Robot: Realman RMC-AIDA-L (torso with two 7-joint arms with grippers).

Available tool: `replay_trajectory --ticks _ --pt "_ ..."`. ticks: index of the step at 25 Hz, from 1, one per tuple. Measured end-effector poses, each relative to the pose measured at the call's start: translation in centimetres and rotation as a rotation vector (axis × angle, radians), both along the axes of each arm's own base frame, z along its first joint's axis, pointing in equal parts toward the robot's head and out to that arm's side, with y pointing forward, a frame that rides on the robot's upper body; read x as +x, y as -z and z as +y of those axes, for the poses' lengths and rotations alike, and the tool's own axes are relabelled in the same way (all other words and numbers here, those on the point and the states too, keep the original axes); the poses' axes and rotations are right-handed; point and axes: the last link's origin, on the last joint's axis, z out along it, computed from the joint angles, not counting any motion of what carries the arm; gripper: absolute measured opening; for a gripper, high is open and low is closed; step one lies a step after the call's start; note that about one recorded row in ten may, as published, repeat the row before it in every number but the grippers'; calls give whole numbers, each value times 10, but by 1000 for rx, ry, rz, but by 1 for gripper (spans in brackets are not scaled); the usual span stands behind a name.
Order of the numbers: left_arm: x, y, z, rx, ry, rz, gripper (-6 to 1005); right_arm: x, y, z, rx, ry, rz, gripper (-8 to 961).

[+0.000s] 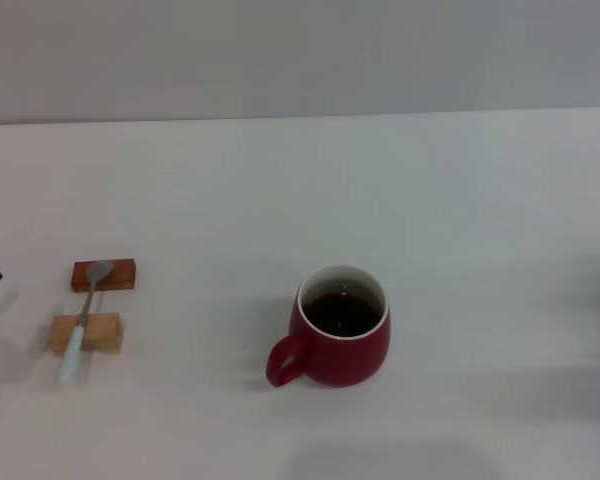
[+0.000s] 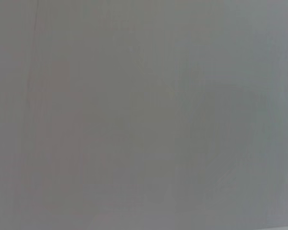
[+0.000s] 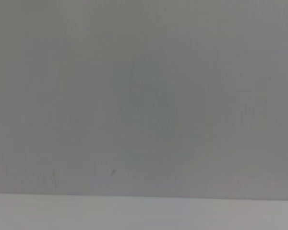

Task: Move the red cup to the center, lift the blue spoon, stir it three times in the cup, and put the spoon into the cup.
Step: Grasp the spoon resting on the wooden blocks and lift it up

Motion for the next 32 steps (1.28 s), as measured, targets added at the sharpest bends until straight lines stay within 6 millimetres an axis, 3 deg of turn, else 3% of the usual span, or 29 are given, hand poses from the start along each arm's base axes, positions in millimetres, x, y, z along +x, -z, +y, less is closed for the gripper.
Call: replay_trajectory --ticks 23,32 --pt "-2 20 -16 -145 -3 10 681 -4 2 10 -11 2 1 -1" --pt "-4 26 -21 -165 -16 6 679 -2 -15 13 112 32 55 -1"
